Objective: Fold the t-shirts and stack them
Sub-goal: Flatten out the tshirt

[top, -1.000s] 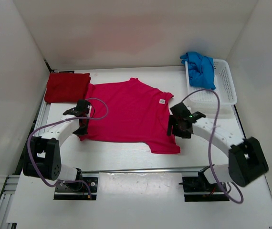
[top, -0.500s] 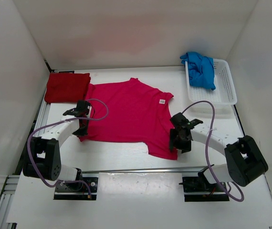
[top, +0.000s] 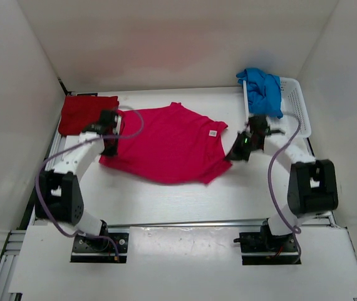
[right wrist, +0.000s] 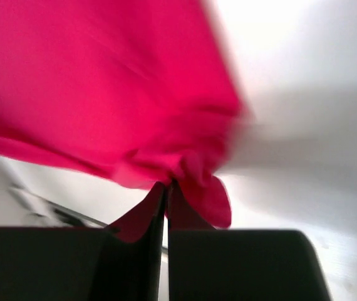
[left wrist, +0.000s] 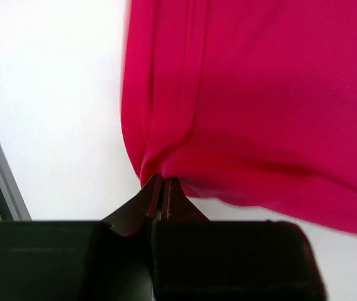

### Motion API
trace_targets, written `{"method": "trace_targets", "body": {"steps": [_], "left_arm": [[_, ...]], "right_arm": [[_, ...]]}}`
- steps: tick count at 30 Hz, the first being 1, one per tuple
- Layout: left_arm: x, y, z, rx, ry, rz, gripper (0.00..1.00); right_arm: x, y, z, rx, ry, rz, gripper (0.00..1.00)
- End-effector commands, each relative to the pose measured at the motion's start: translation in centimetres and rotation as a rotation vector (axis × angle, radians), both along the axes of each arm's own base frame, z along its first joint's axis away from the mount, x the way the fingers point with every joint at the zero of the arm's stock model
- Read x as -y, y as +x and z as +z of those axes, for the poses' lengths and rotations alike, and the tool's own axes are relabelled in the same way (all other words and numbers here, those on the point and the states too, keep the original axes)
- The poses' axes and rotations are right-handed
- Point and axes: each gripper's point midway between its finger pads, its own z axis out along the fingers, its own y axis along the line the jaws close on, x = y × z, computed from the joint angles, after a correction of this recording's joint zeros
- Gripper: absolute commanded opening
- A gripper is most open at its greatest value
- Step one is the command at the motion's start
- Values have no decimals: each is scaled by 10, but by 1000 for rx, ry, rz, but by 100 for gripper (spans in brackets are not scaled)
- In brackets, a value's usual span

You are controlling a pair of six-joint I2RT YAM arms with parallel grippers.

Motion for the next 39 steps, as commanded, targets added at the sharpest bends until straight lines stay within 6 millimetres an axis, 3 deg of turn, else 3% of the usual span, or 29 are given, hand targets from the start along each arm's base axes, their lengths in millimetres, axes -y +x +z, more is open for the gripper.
{"method": "trace_targets", "body": {"steps": [1, 3, 4, 6, 7, 9, 10, 11, 13, 14, 16, 17, 18, 20, 21, 23, 24, 25, 26, 27, 28, 30, 31, 35, 37, 39], "left_arm": [[24, 105, 118, 362, -88, -18, 10], [24, 149, 195, 551, -114, -6, 10], [19, 179, 278, 749, -146, 4, 10], [18, 194, 354, 935, -176, -3, 10], [18, 198, 402, 1058, -190, -7, 10], [26, 200, 420, 1103, -210, -30, 10], [36, 200, 423, 1112, -221, -47, 10], [36, 202, 406, 1070, -216, -46, 10], [46, 200, 384, 1010, -230, -74, 10], [45, 196, 364, 960, -223, -72, 10], [46, 189, 339, 898, -222, -77, 10], [44, 177, 339, 893, -221, -76, 10], [43, 172, 300, 802, -210, -72, 10], [46, 156, 266, 720, -222, -90, 10], [48, 136, 231, 639, -223, -101, 10], [45, 116, 196, 560, -213, -96, 10], [40, 95, 164, 490, -197, -86, 10], [36, 83, 149, 457, -185, -78, 10], [30, 72, 134, 426, -161, -61, 10], [25, 58, 130, 427, -146, -50, 10], [19, 39, 97, 349, -123, -40, 10], [10, 16, 73, 298, -88, -21, 10], [5, -5, 49, 245, -72, -15, 10], [-8, -47, 0, 121, -23, 2, 10], [-10, -60, -14, 82, -16, 2, 10], [-11, -64, -16, 73, -15, 2, 10]], "right_arm": [[-13, 119, 150, 393, 224, 4, 0], [-5, 157, 215, 513, 264, -43, 0], [6, 176, 292, 698, 277, -65, 0], [24, 183, 354, 842, 273, -123, 0], [27, 178, 393, 935, 274, -136, 0], [41, 171, 417, 1005, 236, -195, 0], [43, 167, 418, 1007, 229, -204, 0], [43, 167, 399, 962, 223, -208, 0], [42, 159, 384, 943, 208, -189, 0], [42, 160, 352, 868, 199, -195, 0], [41, 147, 335, 847, 196, -182, 0], [41, 142, 321, 824, 194, -183, 0], [37, 126, 292, 774, 184, -170, 0], [35, 109, 264, 738, 169, -163, 0], [32, 89, 235, 690, 159, -160, 0], [21, 56, 216, 668, 152, -126, 0], [18, 38, 177, 583, 136, -117, 0], [15, 21, 161, 537, 125, -104, 0], [5, -2, 156, 541, 118, -57, 0], [4, -16, 143, 515, 97, -46, 0], [9, -37, 108, 428, 45, -45, 0], [7, -65, 88, 386, 33, -28, 0], [12, -81, 61, 318, 4, -21, 0], [19, -111, 14, 191, -31, -15, 0], [21, -116, 2, 157, -48, -3, 0], [20, -111, -1, 168, -57, 19, 0]]}}
